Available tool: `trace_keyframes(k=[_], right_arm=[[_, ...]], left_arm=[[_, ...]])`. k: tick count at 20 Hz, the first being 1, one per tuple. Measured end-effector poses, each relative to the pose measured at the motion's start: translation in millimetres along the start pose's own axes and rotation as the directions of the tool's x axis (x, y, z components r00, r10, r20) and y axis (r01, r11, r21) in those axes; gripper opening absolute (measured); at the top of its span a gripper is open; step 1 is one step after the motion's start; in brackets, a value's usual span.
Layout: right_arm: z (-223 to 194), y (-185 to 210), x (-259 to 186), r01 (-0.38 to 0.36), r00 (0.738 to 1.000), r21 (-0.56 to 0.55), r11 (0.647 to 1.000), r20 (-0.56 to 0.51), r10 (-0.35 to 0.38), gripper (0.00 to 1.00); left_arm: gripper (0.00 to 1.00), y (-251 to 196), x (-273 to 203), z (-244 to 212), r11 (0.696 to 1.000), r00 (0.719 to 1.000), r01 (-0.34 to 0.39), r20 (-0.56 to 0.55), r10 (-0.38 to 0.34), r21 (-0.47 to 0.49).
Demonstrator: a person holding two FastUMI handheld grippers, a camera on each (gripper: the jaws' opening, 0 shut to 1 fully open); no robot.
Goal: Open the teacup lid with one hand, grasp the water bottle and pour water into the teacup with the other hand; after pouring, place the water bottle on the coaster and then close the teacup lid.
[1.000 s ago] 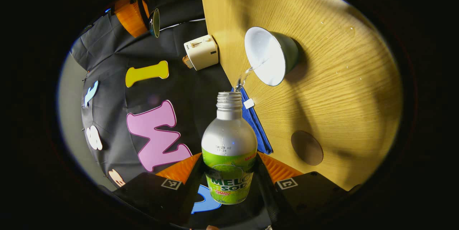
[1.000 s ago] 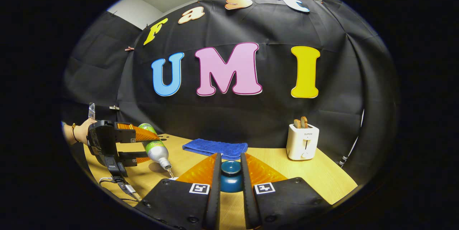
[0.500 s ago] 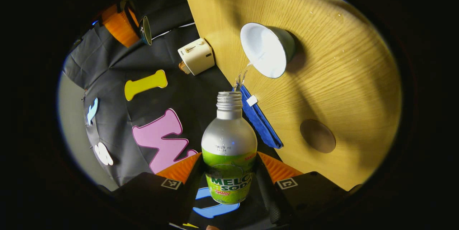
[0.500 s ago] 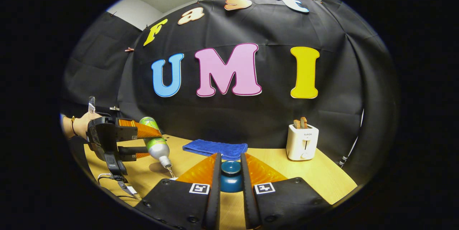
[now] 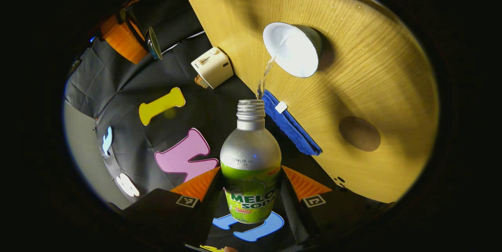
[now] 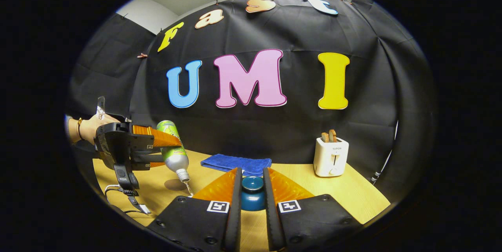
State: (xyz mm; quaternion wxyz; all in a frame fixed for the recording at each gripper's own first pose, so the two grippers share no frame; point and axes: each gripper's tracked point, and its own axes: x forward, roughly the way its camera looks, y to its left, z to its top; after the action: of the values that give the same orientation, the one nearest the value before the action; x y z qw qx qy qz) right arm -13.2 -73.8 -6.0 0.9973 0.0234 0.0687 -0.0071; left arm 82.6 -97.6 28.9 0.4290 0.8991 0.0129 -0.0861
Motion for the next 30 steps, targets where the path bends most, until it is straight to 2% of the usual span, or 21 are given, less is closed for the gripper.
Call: trace_keyframes(k=[7,21,23,25,26,27,28,29,30], right_arm=[[6.0,-0.8,-3.5,0.001,1.0,0.004,1.0,0.011,-0.001,0.3],[10.2,-4.6,-5.9,0.004,1.0,0.012,1.0,0.026,-0.004,0.3],[10.8,-4.2,-6.5,0.005,1.0,0.013,1.0,0.028,-0.005,0.3],[11.9,-6.0,-6.8,0.007,1.0,0.014,1.0,0.028,-0.007,0.3],[10.4,-5.7,-6.2,0.008,1.0,0.016,1.0,0.028,-0.008,0.31],[10.7,-6.9,-5.9,0.009,1.0,0.016,1.0,0.029,-0.01,0.3],[10.7,-8.2,-5.6,0.013,0.999,0.017,1.0,0.029,-0.014,0.3],[10.2,-9.0,-5.5,0.014,1.0,0.018,1.0,0.027,-0.015,0.3],[11.0,-8.8,-5.9,0.015,1.0,0.022,1.0,0.027,-0.015,0.3]], left_arm=[[0.81,8.1,2.2,-6.0,0.997,1.0,0.0,0.002,-0.001,0.075],[0.81,25.9,7.2,11.1,0.991,0.999,-0.036,0.042,0.031,0.129],[0.81,25.3,7.2,12.0,0.995,0.998,-0.039,0.044,0.035,0.091],[0.81,14.1,7.2,12.9,0.999,0.999,0.003,0.052,-0.001,-0.042],[0.81,8.0,2.6,14.0,0.989,0.999,0.021,0.047,-0.014,-0.147],[0.81,4.9,-0.1,18.4,0.965,0.998,0.033,0.062,-0.018,-0.258],[0.81,4.9,-1.9,24.6,0.922,0.997,0.029,0.073,-0.001,-0.385],[0.81,5.2,-4.3,30.3,0.852,0.997,0.027,0.072,0.013,-0.522],[0.81,5.5,-7.1,35.0,0.763,0.996,0.04,0.084,0.018,-0.646]])
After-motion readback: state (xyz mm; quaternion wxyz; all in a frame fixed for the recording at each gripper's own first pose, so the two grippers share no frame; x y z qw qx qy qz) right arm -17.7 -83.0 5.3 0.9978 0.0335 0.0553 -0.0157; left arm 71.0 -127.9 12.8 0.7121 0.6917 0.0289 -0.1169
